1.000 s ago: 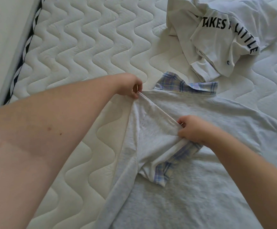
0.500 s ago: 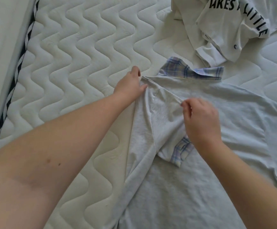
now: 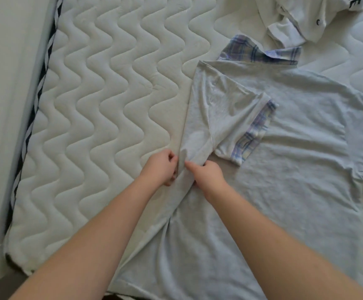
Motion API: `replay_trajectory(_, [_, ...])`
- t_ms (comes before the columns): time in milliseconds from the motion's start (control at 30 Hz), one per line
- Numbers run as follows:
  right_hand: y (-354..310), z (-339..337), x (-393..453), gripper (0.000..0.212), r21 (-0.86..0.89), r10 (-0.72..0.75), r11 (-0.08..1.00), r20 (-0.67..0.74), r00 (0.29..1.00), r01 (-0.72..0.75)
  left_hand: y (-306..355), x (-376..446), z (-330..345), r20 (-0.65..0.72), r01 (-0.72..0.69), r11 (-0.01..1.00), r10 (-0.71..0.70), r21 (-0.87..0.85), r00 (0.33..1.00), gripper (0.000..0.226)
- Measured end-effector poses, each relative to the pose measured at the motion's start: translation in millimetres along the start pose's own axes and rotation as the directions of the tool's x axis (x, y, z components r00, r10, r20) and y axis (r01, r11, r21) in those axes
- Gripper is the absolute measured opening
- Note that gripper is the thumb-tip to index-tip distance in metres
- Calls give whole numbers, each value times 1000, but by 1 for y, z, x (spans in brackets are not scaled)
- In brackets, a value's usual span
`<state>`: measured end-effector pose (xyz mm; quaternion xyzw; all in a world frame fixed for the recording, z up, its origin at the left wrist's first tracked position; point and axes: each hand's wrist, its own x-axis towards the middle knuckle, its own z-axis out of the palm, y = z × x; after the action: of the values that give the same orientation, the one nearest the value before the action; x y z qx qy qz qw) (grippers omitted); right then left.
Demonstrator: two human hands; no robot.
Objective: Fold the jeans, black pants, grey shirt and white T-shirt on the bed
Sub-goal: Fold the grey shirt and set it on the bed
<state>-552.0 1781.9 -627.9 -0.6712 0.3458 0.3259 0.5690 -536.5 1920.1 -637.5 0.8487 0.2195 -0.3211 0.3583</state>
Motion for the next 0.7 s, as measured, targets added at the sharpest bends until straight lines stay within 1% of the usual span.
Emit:
replay_trajectory(33, [1, 2, -1, 38, 24, -3, 1000, 3, 1000, 3, -9, -10, 1, 37, 25, 998, -27, 60, 999, 22])
replay_trajectory(67, [2, 2, -1, 36, 53, 5, 999, 14, 1000, -6, -19, -21, 3, 71, 31, 987, -43, 159, 997, 23])
replay_trajectory(133, [8, 3, -4, 31, 153, 55, 986, 89, 995, -68, -39, -42, 7, 100, 5, 930, -44, 368, 994, 26])
replay_trajectory(167, [11, 3, -8, 27, 204, 82, 972, 149, 985, -112, -48, -52, 10, 103, -1, 909, -46, 416, 994, 27])
replay_trajectory(200, [15, 2, -14, 22, 233, 100, 961, 201, 974, -147, -55, -64, 13, 109, 5, 904, -57, 428, 992, 31])
replay_trajectory(267, [21, -1, -28, 12, 253, 130, 947, 260, 957, -198, -64, -87, 19, 119, 41, 905, -100, 423, 988, 41])
replay_trajectory(300, [25, -3, -35, 8, 260, 150, 940, 269, 951, -221, -67, -99, 22, 126, 56, 910, -117, 411, 985, 47])
replay_trajectory(367, [32, -8, -47, 10, 244, 170, 943, 231, 958, -226, -71, -121, 28, 124, 95, 928, -149, 360, 981, 52])
replay_trajectory(467, [40, -20, -58, 16, 188, 144, 968, 123, 982, -166, -75, -150, 36, 100, 116, 952, -149, 282, 984, 44])
replay_trajectory(500, [42, -24, -60, 17, 164, 120, 977, 91, 989, -133, -76, -158, 39, 101, 128, 964, -155, 233, 983, 42])
replay_trajectory(533, [44, -29, -61, 17, 146, 91, 984, 74, 993, -101, -76, -166, 43, 119, 149, 979, -166, 141, 979, 38])
replay_trajectory(600, [48, -35, -64, 19, 121, 52, 991, 97, 994, -64, -77, -179, 51, 190, 194, 975, -172, -108, 967, 26])
replay_trajectory(633, [51, -37, -66, 20, 88, 52, 994, 124, 991, -64, -79, -183, 54, 201, 186, 969, -152, -162, 968, 20])
replay_trajectory(667, [55, -38, -68, 21, 40, 66, 996, 158, 985, -73, -82, -186, 57, 178, 155, 975, -126, -159, 976, 16])
replay_trajectory(700, [60, -38, -69, 22, -13, 88, 996, 196, 977, -87, -87, -187, 60, 111, 123, 983, -109, -134, 988, 12])
